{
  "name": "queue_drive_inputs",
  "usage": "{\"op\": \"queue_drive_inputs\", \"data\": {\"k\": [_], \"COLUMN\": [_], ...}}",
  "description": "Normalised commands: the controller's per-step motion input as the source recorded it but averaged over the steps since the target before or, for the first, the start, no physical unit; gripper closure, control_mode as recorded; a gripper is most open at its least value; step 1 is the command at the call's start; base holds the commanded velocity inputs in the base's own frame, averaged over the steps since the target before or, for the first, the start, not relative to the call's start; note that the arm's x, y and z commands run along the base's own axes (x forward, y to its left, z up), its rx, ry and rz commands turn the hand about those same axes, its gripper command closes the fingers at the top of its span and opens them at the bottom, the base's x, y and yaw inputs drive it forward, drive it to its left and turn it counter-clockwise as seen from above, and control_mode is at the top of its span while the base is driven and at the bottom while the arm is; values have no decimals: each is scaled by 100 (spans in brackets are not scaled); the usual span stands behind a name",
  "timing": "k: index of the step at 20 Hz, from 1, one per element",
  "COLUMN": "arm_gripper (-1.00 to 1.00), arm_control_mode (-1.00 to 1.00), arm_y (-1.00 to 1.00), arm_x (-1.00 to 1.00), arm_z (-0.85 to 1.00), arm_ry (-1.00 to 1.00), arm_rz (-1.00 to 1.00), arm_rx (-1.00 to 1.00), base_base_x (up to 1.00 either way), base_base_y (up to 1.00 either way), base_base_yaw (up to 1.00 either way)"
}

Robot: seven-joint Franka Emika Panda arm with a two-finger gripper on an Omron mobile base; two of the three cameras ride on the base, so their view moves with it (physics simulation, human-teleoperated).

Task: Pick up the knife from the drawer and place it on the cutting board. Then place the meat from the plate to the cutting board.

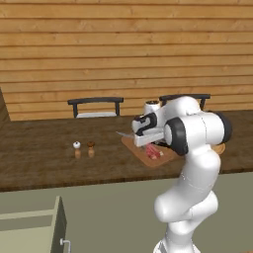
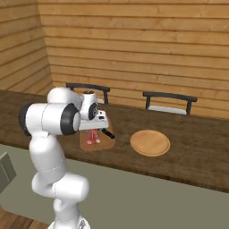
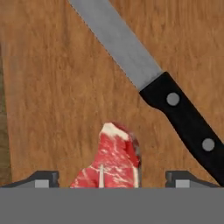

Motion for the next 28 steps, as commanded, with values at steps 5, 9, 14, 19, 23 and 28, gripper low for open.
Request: {"op": "queue_drive_inputs", "data": {"k": [5,9,14,19,23,28], "arm_gripper": [-100,-100,-100,-100,-100,-100], "arm_control_mode": [-100,-100,-100,-100,-100,-100], "arm_y": [0,-10,-40,-36,-26,-14], "arm_x": [-66,-63,-55,-48,-60,-61], "arm_z": [100,85,9,41,100,100], "arm_ry": [-14,-12,-5,-12,-25,-26], "arm_rz": [0,0,0,0,0,-1], "arm_rx": [0,0,1,0,0,0], "base_base_x": [0,0,0,0,0,0], "base_base_y": [0,0,0,0,0,0], "base_base_yaw": [0,0,0,0,0,0]}}
